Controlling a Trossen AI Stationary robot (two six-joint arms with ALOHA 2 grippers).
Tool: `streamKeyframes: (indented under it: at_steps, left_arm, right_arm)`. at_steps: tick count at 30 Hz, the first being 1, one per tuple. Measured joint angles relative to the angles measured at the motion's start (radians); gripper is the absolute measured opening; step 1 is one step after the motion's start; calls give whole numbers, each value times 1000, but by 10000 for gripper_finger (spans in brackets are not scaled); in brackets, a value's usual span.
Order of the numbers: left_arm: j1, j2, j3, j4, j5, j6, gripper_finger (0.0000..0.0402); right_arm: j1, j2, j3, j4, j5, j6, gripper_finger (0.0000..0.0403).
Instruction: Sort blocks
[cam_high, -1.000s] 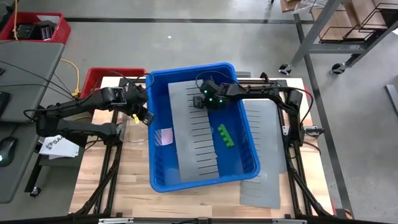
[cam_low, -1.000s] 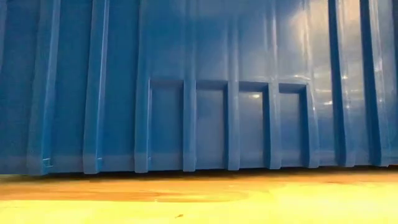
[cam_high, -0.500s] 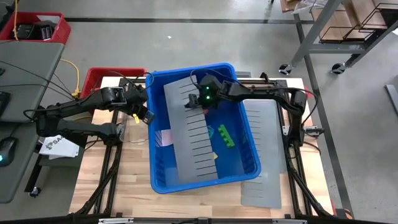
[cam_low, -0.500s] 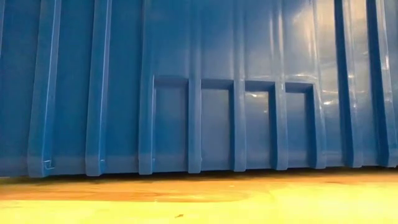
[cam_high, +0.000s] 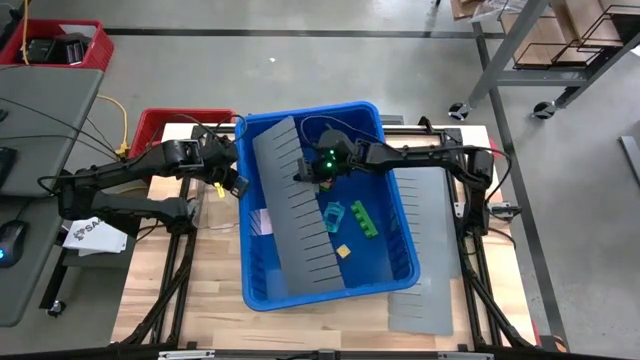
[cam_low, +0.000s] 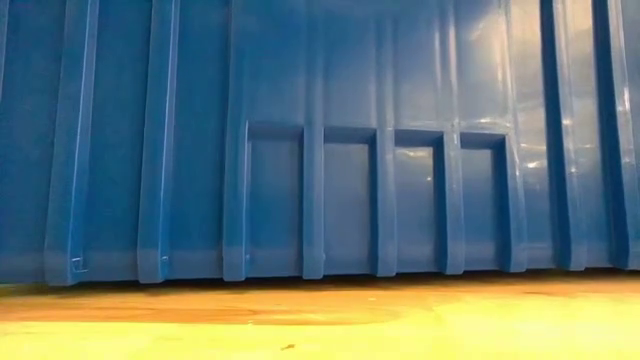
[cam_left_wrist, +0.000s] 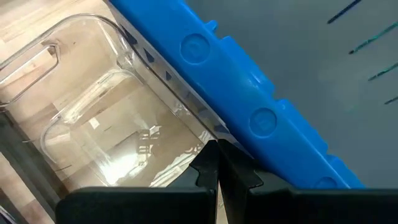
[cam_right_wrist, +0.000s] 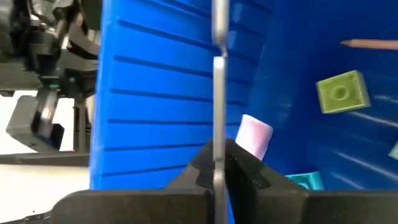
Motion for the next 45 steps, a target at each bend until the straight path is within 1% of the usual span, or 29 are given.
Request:
streamKeyframes:
  at_steps: [4,7,12,17,21,24,28,31,34,37,42,43,45]
  left_arm:
    - [0,0,0,1,0,0,0]
    - [0,0,0,0,0,0,0]
    - [0,0,0,0,-18,0,0]
    - [0,0,0,2,-34,0,0]
    - [0,0,0,2,-41,0,0]
    - [1,0,0,2,-42,0,0]
    - [1,0,0,2,-42,0,0]
    - [1,0,0,3,-42,0,0]
    - [1,0,0,3,-42,-3,0]
    - [1,0,0,3,-42,-25,0]
    - [1,0,0,3,-42,-34,0]
    - [1,0,0,3,-42,-43,0]
    - [0,0,0,3,-40,-55,0]
  right_arm:
    - [12,-46,0,7,25,7,3]
    - [15,-126,0,7,56,-11,2]
    - [7,-305,0,-78,155,-71,1]
    - [-18,-542,0,-214,275,-138,1]
    - [-31,-747,0,-318,412,-183,0]
    - [-31,-900,0,-370,548,-227,0]
    - [-26,-1077,2,-397,732,-315,0]
    - [-14,-1172,2,-386,853,-399,0]
    - [-12,-1239,3,-381,943,-496,0]
    - [-12,-1271,3,-387,1018,-594,0]
    - [-12,-1267,3,-420,1124,-807,0]
    - [-12,-1259,3,-443,1148,-831,0]
    - [-12,-1239,2,-512,1167,-829,0]
